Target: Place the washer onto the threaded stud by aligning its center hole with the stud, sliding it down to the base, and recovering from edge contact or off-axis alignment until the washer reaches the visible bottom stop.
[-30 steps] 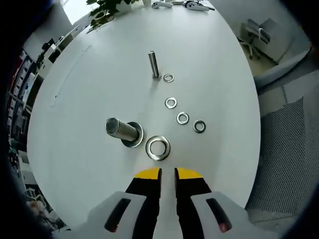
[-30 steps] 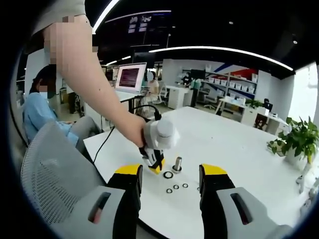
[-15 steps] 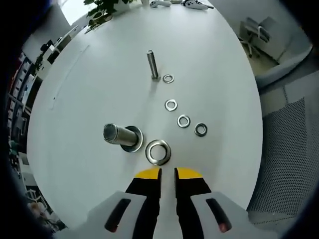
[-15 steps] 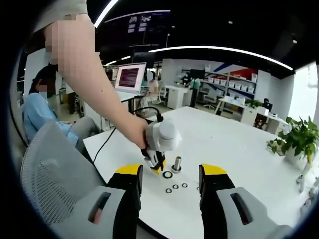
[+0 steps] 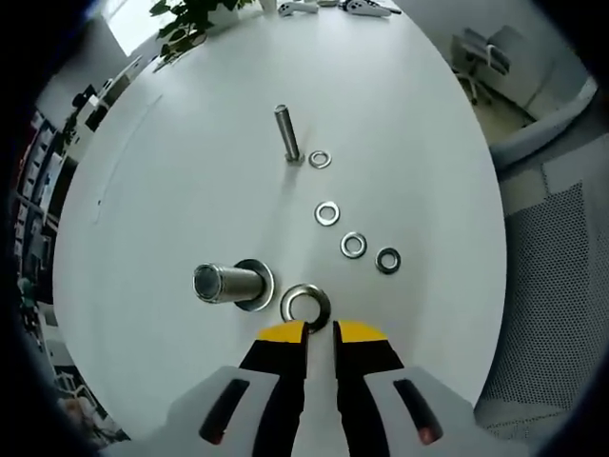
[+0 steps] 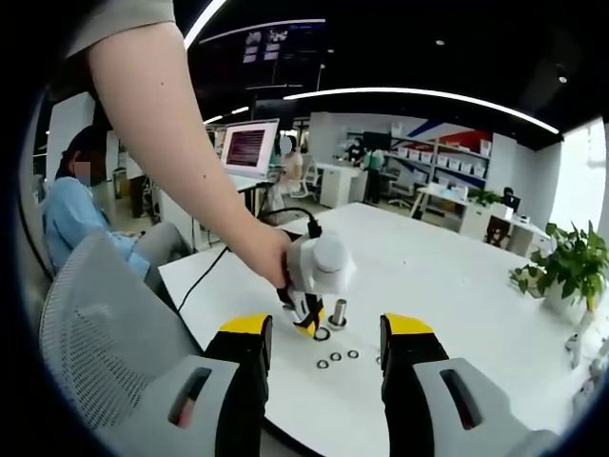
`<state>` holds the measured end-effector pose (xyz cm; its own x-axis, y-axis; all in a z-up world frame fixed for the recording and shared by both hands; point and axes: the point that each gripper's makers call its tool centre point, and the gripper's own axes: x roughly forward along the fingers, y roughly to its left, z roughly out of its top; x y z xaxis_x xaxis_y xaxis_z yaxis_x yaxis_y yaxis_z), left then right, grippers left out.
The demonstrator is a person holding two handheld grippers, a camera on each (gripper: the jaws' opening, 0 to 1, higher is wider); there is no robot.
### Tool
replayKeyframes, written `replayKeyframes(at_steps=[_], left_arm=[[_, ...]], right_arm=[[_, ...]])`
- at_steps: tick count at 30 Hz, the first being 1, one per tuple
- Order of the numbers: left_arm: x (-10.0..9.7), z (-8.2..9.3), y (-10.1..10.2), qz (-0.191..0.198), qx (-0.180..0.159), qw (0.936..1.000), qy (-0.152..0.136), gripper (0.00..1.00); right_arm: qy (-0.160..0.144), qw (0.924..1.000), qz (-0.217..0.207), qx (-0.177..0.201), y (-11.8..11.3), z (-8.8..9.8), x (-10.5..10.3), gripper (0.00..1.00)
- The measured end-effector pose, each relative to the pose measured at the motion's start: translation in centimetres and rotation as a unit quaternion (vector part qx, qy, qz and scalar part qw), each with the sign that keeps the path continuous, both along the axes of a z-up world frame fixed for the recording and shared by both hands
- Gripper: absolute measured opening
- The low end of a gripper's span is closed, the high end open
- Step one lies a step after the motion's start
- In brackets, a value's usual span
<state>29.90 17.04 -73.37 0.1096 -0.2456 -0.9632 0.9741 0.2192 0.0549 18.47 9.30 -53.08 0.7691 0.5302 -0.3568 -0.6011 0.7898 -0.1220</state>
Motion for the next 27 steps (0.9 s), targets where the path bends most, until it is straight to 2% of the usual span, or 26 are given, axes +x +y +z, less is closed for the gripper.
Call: replayKeyframes(at_steps=[4, 13, 19, 24, 26, 27], left_arm=[[0.06, -0.22, -0.32, 0.006, -0.005, 1.0, 0.005, 0.08], [-0.3, -0.88, -0.66, -0.007, 0.005, 0.9999, 0.007, 0.08], [-0.28, -0.74, -0.81, -0.006, 0.002, 0.9999, 0.01, 0.08], [-0.18, -0.75, -0.78, 0.007, -0.002, 0.9998, 0.019, 0.08], [-0.38, -0.79, -0.84, 0.035, -0.005, 0.9987, 0.036, 0.1], [-0.12, -0.89, -0.82, 0.035, -0.006, 0.9987, 0.037, 0.11]], right_arm=[[0.001, 1.0, 0.0, -0.002, -0.02, -0.1, -0.01, 0.48], [0.003, 1.0, -0.001, -0.002, -0.12, -0.14, 0.05, 0.48], [0.003, 1.0, -0.002, -0.001, -0.15, -0.16, 0.08, 0.48], [0.003, 1.0, -0.003, -0.001, -0.17, -0.17, 0.09, 0.48], [0.004, 1.0, -0.003, -0.001, -0.16, -0.19, 0.1, 0.48], [0.004, 1.0, -0.002, -0.002, -0.16, -0.2, 0.1, 0.48]])
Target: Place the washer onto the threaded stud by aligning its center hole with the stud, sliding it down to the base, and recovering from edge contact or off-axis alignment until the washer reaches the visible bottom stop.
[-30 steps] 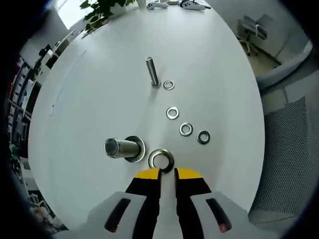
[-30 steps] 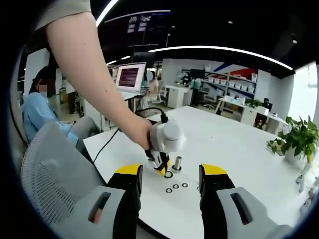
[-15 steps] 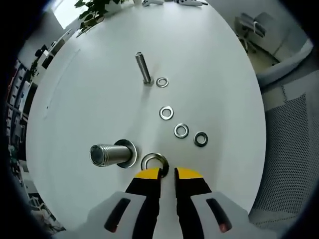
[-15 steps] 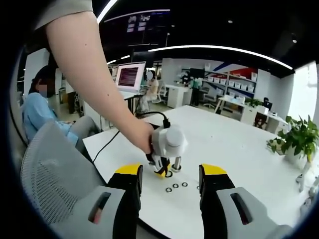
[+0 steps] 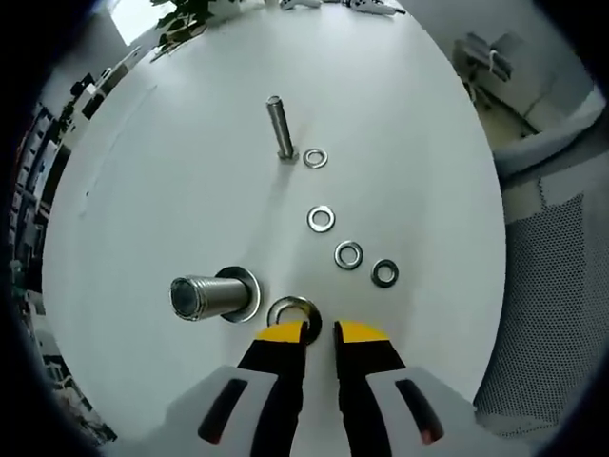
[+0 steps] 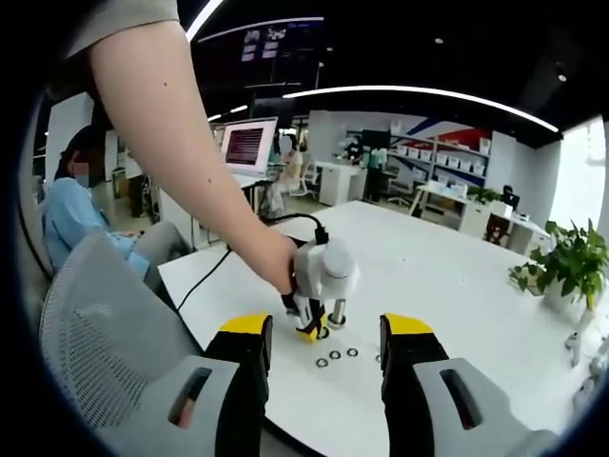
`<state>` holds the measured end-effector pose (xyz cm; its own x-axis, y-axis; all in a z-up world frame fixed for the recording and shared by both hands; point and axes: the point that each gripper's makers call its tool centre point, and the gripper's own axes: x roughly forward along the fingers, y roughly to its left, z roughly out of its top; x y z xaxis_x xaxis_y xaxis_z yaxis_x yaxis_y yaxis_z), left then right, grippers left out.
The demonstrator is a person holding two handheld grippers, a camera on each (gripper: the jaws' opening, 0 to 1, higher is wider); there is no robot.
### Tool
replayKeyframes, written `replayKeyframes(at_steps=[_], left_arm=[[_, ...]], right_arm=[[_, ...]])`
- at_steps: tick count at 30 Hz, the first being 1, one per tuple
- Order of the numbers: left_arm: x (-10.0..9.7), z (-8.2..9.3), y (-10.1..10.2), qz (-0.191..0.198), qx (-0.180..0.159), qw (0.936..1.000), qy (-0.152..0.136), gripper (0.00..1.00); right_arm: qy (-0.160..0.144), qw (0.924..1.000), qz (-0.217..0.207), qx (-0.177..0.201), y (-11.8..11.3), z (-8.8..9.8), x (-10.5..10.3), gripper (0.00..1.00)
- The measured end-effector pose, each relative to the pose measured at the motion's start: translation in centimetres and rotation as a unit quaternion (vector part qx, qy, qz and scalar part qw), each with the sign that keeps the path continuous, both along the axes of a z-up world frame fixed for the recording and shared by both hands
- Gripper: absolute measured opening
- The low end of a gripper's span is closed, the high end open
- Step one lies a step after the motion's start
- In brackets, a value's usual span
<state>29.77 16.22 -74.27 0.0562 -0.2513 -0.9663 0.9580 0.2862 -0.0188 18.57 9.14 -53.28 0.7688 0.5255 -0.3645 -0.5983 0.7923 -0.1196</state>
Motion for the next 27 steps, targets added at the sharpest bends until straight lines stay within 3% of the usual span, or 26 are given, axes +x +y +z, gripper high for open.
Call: replayKeyframes(at_steps=[4, 14, 19, 27], left_arm=[[-0.36, 0.07, -0.01, -0.028, 0.003, 0.9995, -0.011, 0.11], [-0.31, 0.01, 0.0, -0.019, 0.006, 0.9998, -0.003, 0.13], [-0.87, 0.02, -0.03, -0.044, 0.007, 0.999, 0.002, 0.19], [-0.49, 0.0, -0.04, -0.035, 0.013, 0.9993, -0.005, 0.15]], right_arm=[[0.001, 1.0, -0.001, 0.002, -0.03, 0.01, 0.02, 0.48], [-0.001, 1.0, -0.003, 0.001, -0.1, 0.09, 0.05, 0.48], [-0.001, 1.0, -0.003, 0.0, -0.09, 0.09, 0.05, 0.48], [-0.002, 1.0, -0.004, 0.001, -0.12, 0.08, 0.04, 0.48]])
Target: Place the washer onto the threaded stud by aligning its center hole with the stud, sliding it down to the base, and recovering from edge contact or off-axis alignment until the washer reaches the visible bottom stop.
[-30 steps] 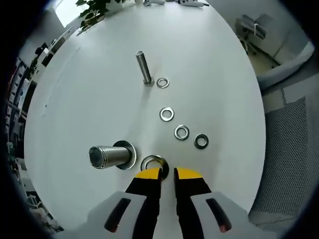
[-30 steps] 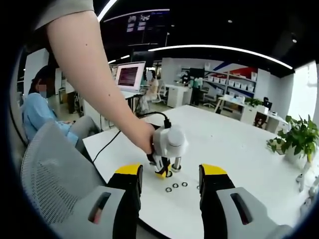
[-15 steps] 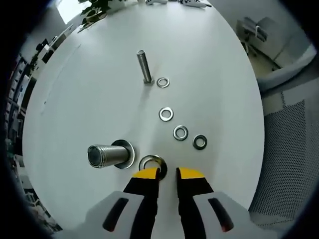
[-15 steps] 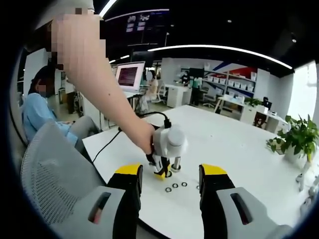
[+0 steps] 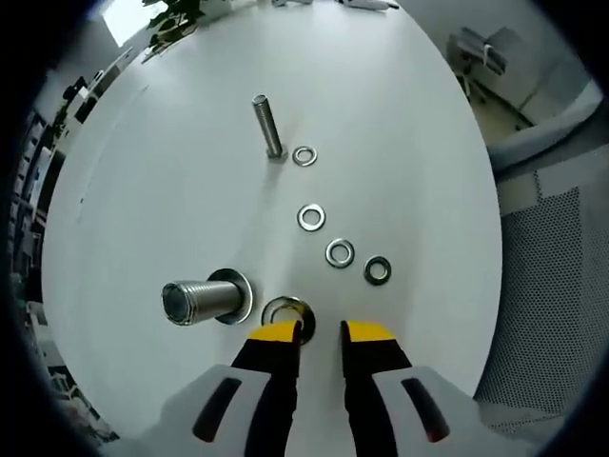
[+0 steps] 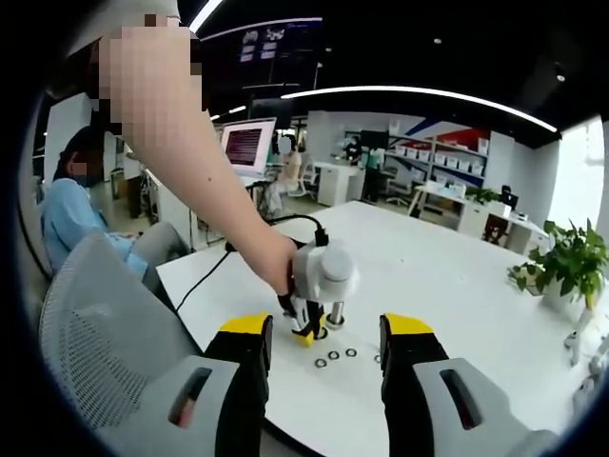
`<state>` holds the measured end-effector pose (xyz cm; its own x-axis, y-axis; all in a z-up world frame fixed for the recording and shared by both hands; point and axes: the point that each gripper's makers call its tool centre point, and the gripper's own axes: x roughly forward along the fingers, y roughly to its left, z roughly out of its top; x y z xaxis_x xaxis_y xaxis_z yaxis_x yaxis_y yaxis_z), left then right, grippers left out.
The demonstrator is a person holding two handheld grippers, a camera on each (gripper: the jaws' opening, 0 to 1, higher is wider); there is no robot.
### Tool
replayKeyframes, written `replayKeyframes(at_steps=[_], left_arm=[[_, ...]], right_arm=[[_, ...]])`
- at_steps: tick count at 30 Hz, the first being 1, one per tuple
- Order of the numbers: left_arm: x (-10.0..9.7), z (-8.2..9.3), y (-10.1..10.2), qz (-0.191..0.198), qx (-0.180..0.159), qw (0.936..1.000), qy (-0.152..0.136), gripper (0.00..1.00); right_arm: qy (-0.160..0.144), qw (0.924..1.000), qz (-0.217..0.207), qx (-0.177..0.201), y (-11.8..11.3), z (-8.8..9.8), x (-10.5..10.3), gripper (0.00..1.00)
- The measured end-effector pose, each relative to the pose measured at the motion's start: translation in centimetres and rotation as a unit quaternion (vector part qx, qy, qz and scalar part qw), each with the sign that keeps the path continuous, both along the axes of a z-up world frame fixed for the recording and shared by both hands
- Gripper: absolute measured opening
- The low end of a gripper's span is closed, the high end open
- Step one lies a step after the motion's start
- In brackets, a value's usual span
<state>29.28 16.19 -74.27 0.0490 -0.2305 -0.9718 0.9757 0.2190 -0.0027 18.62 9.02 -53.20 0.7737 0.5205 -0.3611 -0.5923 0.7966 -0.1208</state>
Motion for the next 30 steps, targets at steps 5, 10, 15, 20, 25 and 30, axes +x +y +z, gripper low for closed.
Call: replayKeyframes(at_steps=[5, 10, 15, 20, 25, 30], left_arm=[[0.27, 0.03, 0.0, 0.021, 0.001, 0.9998, -0.006, 0.11], [0.18, -0.01, -0.07, 0.013, 0.009, 0.9998, -0.007, 0.09], [0.14, -0.06, -0.18, 0.006, 0.014, 0.9998, -0.013, 0.03], [0.21, -0.05, -0.14, 0.013, 0.011, 0.9998, -0.011, 0.03], [0.08, 0.01, -0.17, 0.015, 0.012, 0.9997, -0.014, 0.02], [-0.15, 0.03, -0.19, -0.005, 0.013, 0.9993, -0.035, 0.02]], right_arm=[[-0.001, 1.0, -0.001, 0.0, -0.06, 0.03, 0.02, 0.48], [-0.001, 1.0, -0.001, 0.001, -0.06, 0.07, 0.04, 0.48], [0.0, 1.0, -0.001, 0.001, -0.05, 0.05, 0.04, 0.47], [-0.001, 1.0, 0.0, 0.0, -0.03, 0.04, 0.01, 0.47], [-0.002, 1.0, 0.0, -0.002, -0.03, 0.0, -0.01, 0.47], [-0.001, 1.0, 0.003, -0.001, 0.09, 0.02, -0.03, 0.47]])
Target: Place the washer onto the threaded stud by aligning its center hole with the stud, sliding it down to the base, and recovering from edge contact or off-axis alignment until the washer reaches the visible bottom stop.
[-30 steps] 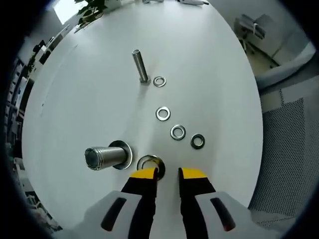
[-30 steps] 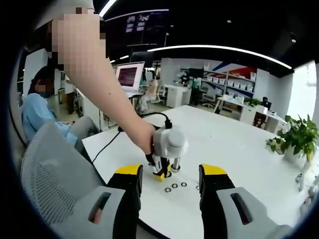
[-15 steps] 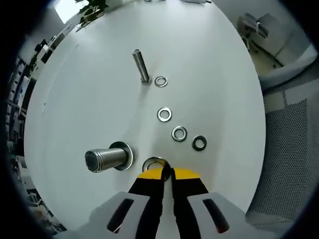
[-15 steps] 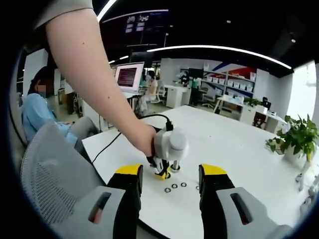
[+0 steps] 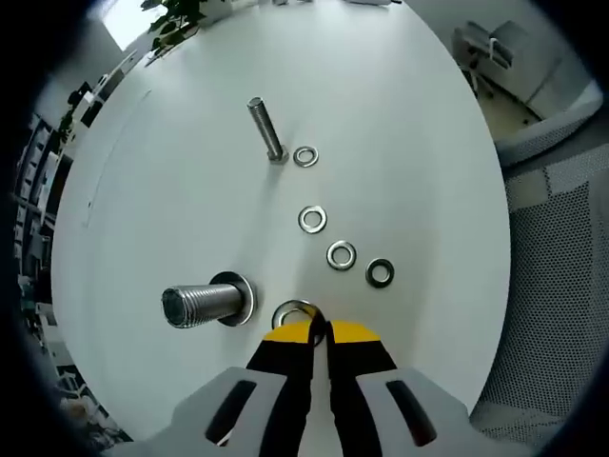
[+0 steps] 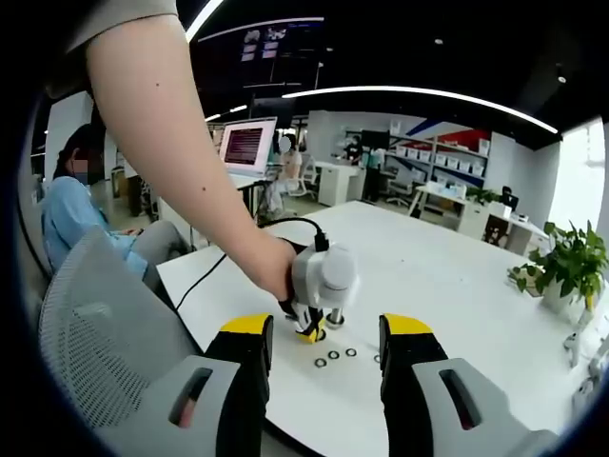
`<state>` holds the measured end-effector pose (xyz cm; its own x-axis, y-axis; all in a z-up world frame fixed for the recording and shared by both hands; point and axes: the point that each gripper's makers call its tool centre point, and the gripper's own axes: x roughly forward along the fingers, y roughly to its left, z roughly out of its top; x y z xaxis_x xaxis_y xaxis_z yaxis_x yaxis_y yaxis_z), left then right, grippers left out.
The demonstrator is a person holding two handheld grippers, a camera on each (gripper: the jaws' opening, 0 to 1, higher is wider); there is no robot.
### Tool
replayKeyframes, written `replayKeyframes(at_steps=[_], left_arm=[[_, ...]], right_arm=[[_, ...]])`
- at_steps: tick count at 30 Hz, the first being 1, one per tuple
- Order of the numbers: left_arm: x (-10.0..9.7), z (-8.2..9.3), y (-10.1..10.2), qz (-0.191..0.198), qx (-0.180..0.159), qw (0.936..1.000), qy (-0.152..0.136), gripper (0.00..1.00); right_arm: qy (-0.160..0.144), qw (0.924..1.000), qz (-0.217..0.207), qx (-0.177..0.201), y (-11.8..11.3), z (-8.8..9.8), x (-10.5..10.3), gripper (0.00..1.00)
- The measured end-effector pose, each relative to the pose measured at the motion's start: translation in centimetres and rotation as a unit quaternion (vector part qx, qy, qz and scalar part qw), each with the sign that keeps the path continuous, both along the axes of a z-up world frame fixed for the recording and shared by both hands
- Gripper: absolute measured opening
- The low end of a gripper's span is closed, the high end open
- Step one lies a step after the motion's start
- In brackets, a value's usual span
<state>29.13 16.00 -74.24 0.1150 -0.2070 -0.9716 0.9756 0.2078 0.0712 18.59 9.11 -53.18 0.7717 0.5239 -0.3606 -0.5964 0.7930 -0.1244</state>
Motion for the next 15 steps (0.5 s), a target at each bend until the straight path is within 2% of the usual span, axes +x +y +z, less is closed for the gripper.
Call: replayKeyframes(at_steps=[2, 4, 8, 13, 15], left_arm=[[0.11, 0.0, 0.01, 0.001, -0.001, 1.0, -0.001, 0.02], [0.1, 0.08, 0.03, 0.038, -0.006, 0.9992, 0.009, 0.01], [0.06, 0.06, 0.17, 0.035, -0.016, 0.9993, 0.003, 0.01], [-0.23, 0.14, 0.27, 0.034, -0.022, 0.9991, 0.014, 0.01], [-0.1, 0.05, 0.45, 0.047, -0.026, 0.9984, 0.018, 0.01]], right_arm=[[0.0, 1.0, 0.0, 0.0, 0.0, 0.01, 0.01, 0.47], [0.001, 1.0, 0.0, 0.001, 0.02, 0.02, 0.01, 0.47], [0.001, 1.0, 0.001, 0.0, 0.03, 0.01, -0.02, 0.47], [0.001, 1.0, 0.003, -0.001, 0.09, -0.03, -0.07, 0.47], [0.001, 1.0, 0.002, 0.0, 0.07, -0.02, -0.04, 0.47]])
